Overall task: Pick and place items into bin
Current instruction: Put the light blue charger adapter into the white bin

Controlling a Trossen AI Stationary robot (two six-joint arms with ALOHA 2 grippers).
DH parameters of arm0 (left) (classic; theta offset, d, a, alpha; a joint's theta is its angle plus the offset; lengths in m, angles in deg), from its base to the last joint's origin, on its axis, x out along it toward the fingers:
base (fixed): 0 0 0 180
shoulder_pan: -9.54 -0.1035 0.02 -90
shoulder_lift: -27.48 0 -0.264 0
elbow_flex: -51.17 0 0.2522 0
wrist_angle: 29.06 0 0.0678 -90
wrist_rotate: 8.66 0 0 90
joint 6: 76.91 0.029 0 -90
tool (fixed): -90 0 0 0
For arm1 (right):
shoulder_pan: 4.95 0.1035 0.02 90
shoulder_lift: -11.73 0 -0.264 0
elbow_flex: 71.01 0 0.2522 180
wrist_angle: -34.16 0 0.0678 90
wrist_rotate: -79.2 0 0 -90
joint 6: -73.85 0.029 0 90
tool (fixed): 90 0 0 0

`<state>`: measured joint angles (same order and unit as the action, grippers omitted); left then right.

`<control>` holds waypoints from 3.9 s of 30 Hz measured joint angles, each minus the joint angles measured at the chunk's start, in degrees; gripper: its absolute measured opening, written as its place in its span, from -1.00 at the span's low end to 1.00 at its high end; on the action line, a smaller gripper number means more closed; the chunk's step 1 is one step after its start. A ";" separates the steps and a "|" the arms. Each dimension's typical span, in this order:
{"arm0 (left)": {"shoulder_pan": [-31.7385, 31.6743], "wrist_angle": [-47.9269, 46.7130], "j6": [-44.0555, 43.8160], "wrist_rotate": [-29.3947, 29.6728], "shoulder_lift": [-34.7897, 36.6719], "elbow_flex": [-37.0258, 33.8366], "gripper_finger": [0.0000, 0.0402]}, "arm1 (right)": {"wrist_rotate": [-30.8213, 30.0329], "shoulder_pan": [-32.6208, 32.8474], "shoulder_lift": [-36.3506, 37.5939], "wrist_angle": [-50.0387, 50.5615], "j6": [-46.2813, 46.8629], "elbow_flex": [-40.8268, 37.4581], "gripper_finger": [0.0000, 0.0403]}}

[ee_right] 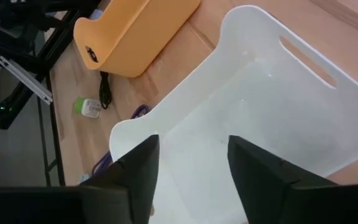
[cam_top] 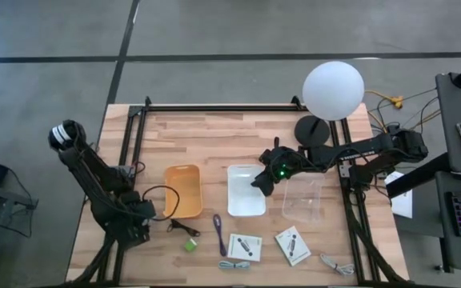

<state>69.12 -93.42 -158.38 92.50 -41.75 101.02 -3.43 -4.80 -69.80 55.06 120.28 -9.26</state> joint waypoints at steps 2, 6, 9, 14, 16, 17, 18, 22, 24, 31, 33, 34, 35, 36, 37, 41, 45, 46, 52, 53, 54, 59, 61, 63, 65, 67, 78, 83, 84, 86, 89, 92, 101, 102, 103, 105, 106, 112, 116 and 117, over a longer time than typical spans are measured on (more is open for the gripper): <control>0.00 -0.15 2.46 0.09 0.84 0.00 0.24 | 0.02 0.02 0.00 0.00 0.06 0.00 -0.08; 0.00 0.43 6.98 0.26 0.84 -0.95 0.24 | 0.01 0.00 0.00 0.00 0.08 0.00 -0.06; 0.00 3.35 6.98 -0.02 0.64 -3.21 0.24 | -0.01 0.00 0.00 0.02 0.10 0.00 -0.06; -0.96 6.25 6.82 -0.28 0.67 -4.52 0.24 | -0.27 0.00 0.00 0.02 0.52 0.00 -0.06; -1.53 6.30 6.84 -0.08 0.67 -4.52 0.24 | -0.99 0.00 0.00 0.04 0.55 0.00 -0.06; -1.79 6.59 6.84 0.22 0.57 -4.56 0.24 | -1.35 0.00 0.00 0.02 0.54 0.00 -0.06; -1.94 6.67 6.85 0.72 0.19 -4.57 0.24 | -1.40 0.00 0.00 0.04 0.54 0.00 -0.06; -2.64 6.69 6.86 1.23 -2.70 -4.68 0.24 | -1.57 0.00 0.00 0.03 0.54 0.00 -0.06; -2.62 6.89 6.83 1.26 -4.33 -4.44 0.24 | -1.57 -0.01 0.00 0.04 0.54 0.00 -0.06; -2.64 6.62 6.83 -0.17 -5.55 -3.41 0.10 | -1.57 -0.02 0.00 0.04 0.54 0.00 -0.06; -2.64 6.74 6.84 -0.40 -4.95 -3.41 -0.03 | -1.57 -0.02 0.00 0.04 0.54 0.00 -0.06; -2.64 6.67 6.84 -0.84 -4.58 -3.43 -0.09 | -1.57 -0.02 0.00 0.02 0.54 0.00 -0.06; -2.63 6.69 6.87 -1.64 -4.13 -3.43 -0.11 | -1.57 -0.02 0.00 0.02 0.52 0.00 -0.06; -2.60 6.74 6.86 -2.09 -3.77 -3.43 -0.11 | -1.57 -0.02 0.00 0.02 0.54 0.00 -0.06; -2.58 6.69 6.88 -2.31 -3.40 -3.40 -0.11 | -1.55 -0.02 0.00 0.02 0.53 0.00 -0.06; -2.73 6.34 6.84 -1.88 -1.86 -2.13 -0.11 | -1.55 -0.02 0.00 0.00 0.54 0.00 -0.06; -3.37 5.64 6.84 0.86 1.65 -0.05 -0.11 | -1.48 0.07 0.00 -0.05 0.54 0.00 -0.06; -3.69 4.77 6.80 1.92 2.91 0.83 -0.11 | -1.36 0.07 0.00 -0.07 0.54 0.00 -0.06; -7.03 -0.45 7.29 9.21 13.66 7.11 -0.07 | -0.76 0.09 0.00 -0.88 0.54 0.00 -0.06; -7.77 -0.35 7.75 11.00 15.89 7.99 -0.08 | -0.67 0.11 0.00 -1.69 0.54 0.00 -0.06; -8.59 0.00 8.48 13.16 18.15 8.75 -0.08 | -0.46 0.11 0.00 -3.03 0.53 0.00 -0.06; -14.01 11.37 17.63 26.09 30.99 8.96 -0.08 | 0.00 0.11 -0.07 -17.33 0.19 0.00 -0.06; -16.73 19.81 24.68 28.59 35.56 7.64 -0.08 | -0.04 0.11 -0.07 -24.03 0.06 0.00 -0.06; -19.59 30.16 31.77 28.70 39.11 5.56 -0.08 | -1.56 0.09 -0.07 -29.30 -0.42 0.02 -0.06; -22.22 40.48 36.81 28.43 41.18 2.83 -0.09 | -3.20 0.07 -0.07 -32.91 -1.61 0.07 -0.06; -24.32 50.32 40.18 27.63 41.98 -0.03 -0.09 | -3.33 0.02 -0.07 -33.30 -2.30 1.12 -0.06; -35.41 74.76 62.41 25.58 21.68 -5.17 -0.09 | -1.05 -0.90 -5.83 -28.30 24.24 9.65 -0.06; -36.76 71.90 76.04 28.51 13.06 0.56 -0.09 | 4.16 -2.43 -9.35 -26.96 37.07 11.86 -0.06; -36.76 70.55 77.53 28.39 11.60 1.86 -0.09 | 4.66 -2.53 -9.65 -27.03 38.06 12.29 -0.06; -36.81 66.98 78.82 28.48 10.08 3.82 -0.09 | 5.32 -2.69 -10.15 -27.35 38.45 12.93 -0.06; -36.81 64.12 78.85 28.48 8.51 5.30 -0.09 | 5.16 -3.10 -10.12 -27.26 37.19 13.60 -0.06; -36.85 64.91 77.09 28.43 7.79 4.93 -0.09 | 2.77 -3.32 -9.03 -27.44 34.95 14.03 -0.06; -37.48 70.25 81.32 28.51 10.18 4.85 -0.09 | 0.26 -3.30 -9.33 -27.65 32.93 18.03 0.21; -37.76 70.57 82.14 28.54 10.24 5.03 -0.09 | 0.32 -3.30 -9.37 -27.35 33.07 18.36 0.27; -38.15 70.57 82.65 28.48 10.22 5.14 -0.09 | 0.35 -3.30 -9.41 -27.34 33.01 18.80 0.33; -38.74 70.35 83.35 28.24 10.11 5.11 -0.09 | 0.44 -3.46 -9.37 -27.43 32.78 19.24 0.44; -39.06 71.14 83.40 27.91 10.07 5.09 -0.09 | 0.61 -3.51 -9.25 -27.47 32.80 19.34 0.48; -42.21 75.46 85.27 24.33 10.00 4.83 -0.09 | 3.95 -3.55 -9.43 -27.49 32.89 19.89 0.62; -44.38 77.42 84.99 20.53 10.00 4.92 -0.09 | 4.28 -3.70 -9.61 -27.54 33.40 19.61 0.61; -44.69 77.36 84.98 20.31 10.00 4.92 -0.09 | 4.27 -3.80 -9.62 -27.72 33.41 19.61 0.61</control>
<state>24.43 -16.06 -73.40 112.81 -31.74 105.94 0.84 -8.61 -79.42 27.34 153.69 10.35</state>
